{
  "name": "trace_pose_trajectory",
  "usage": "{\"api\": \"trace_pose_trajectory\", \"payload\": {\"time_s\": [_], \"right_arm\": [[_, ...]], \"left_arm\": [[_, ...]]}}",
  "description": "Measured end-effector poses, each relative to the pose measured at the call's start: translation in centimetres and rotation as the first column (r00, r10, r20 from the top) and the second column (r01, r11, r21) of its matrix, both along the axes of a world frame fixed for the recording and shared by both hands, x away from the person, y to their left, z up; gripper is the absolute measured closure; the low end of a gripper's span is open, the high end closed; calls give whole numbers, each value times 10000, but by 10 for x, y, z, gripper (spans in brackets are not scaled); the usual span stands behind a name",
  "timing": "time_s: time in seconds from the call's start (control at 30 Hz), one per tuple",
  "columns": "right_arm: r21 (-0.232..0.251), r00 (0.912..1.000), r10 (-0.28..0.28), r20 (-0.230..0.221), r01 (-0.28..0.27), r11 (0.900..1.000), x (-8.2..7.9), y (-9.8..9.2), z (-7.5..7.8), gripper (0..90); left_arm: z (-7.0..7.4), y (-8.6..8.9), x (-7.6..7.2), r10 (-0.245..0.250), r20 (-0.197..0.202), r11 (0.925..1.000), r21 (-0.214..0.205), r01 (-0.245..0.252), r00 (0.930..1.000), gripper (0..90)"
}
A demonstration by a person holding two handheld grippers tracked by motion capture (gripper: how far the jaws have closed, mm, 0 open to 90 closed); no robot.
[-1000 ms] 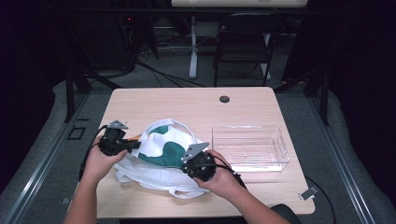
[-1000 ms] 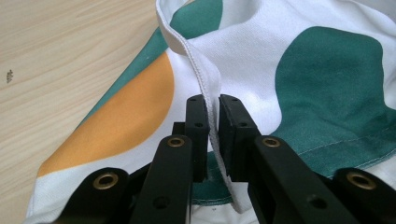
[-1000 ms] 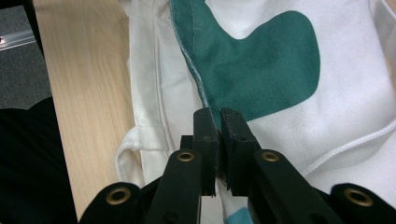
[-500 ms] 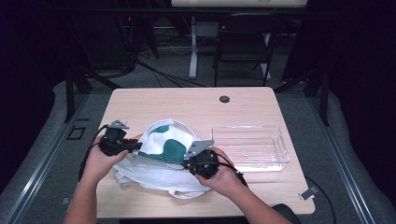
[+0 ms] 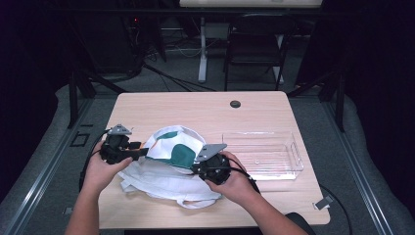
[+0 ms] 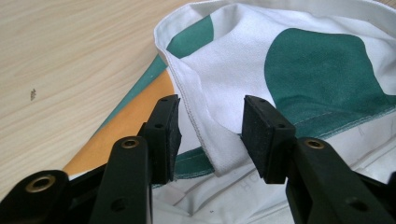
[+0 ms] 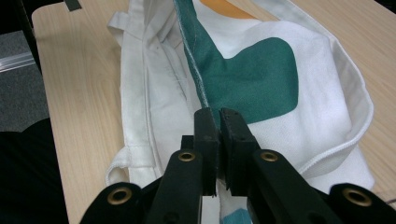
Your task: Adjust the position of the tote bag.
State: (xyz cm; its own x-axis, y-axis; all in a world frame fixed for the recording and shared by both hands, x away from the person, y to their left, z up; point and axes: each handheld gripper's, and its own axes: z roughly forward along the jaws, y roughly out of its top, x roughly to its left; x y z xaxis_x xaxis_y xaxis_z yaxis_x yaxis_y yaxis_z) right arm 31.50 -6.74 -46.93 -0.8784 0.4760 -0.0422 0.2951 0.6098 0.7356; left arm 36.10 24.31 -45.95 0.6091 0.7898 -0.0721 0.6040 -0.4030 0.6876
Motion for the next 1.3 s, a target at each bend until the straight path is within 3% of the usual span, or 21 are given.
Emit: {"api": "trace_pose_trajectory", "payload": {"time_s": [0.17,0.4,0.57,0.83,0.97,1.3], "right_arm": [[59,10000,-25,-1,25,10000,2,0,2,859],[139,10000,-70,-9,70,9999,4,-1,3,859],[218,9999,-112,39,111,9997,6,-1,3,859],[371,9997,-234,21,234,9990,8,-1,5,860],[465,9996,-274,51,271,9986,9,-1,6,860],[485,9995,-293,71,289,9984,9,-1,6,860]], "left_arm": [[5,-2,-4,-208,145,9997,127,206,9997,542],[9,-8,-9,-549,308,9985,-8,549,9980,510],[8,-14,-11,-1119,279,9937,15,1119,9933,481],[6,-20,-12,-1505,300,9885,208,1499,9882,447],[3,-26,-13,-1858,343,9824,236,1851,9820,436],[-4,-38,-12,-2135,336,9761,498,2117,9764,431]]}}
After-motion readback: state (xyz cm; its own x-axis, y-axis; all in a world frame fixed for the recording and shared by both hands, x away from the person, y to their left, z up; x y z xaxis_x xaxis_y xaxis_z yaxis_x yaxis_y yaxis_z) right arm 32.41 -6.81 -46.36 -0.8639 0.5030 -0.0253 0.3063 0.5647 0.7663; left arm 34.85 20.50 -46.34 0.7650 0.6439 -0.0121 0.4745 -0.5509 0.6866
